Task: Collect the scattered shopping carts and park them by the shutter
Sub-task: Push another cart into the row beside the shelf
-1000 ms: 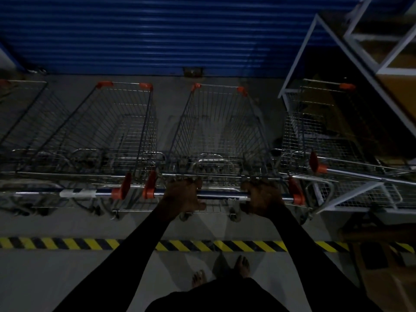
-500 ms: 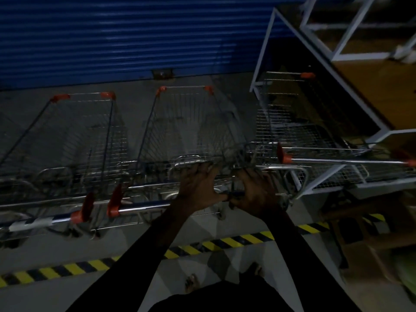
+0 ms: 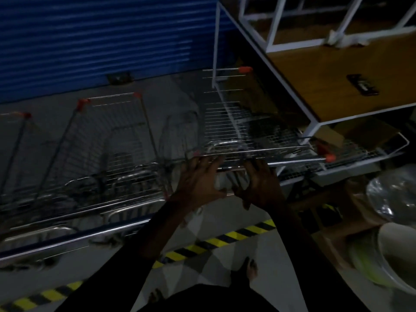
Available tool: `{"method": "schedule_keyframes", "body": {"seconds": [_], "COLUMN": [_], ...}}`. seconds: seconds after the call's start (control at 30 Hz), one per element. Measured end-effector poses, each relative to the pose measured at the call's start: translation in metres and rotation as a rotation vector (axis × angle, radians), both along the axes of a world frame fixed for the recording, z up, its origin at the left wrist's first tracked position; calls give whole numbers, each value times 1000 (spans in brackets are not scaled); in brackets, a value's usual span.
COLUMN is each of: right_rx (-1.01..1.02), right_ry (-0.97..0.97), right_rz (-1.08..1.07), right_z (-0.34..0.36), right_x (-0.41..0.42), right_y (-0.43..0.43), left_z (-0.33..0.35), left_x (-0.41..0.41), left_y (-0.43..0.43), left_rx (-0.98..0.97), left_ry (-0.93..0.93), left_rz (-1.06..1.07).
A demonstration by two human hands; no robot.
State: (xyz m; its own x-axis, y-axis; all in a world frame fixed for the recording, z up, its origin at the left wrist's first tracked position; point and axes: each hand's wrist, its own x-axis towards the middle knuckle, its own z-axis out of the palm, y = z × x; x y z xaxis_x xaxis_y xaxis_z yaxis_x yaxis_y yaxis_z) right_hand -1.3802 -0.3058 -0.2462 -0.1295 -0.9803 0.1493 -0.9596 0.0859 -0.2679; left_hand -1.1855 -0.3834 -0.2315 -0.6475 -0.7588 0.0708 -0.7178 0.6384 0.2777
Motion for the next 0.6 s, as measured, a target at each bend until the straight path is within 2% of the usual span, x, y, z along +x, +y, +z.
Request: {"method": "schedule_keyframes", "body": {"seconds": [0.13,0.2,0.3,0.43,0.5,0.6], "right_rx": [48,80,172,260,240,220], "right_ry": [29,67,92,212,238,435], "right_rz": [31,65,77,64,88,158], "right_z": [-7,-12,-19,-33,-39,-48], "right_x": [-93,-130,-172,-200,-203,-201], "right_y": [-2,-4,-15,-26,-33,-45], "left_z": [7,3,-14,-39,-45,-48], "left_x": [-73,-99,-122,-129,-129,-127], "left_y": [-3,-8,-17,-28,-36,-48], "left_rx": [40,31,125,283,287,292], "left_ry": [-143,-160,-191,-320,-364,-367], "left_rz": [62,102,111,113,94,123]}}
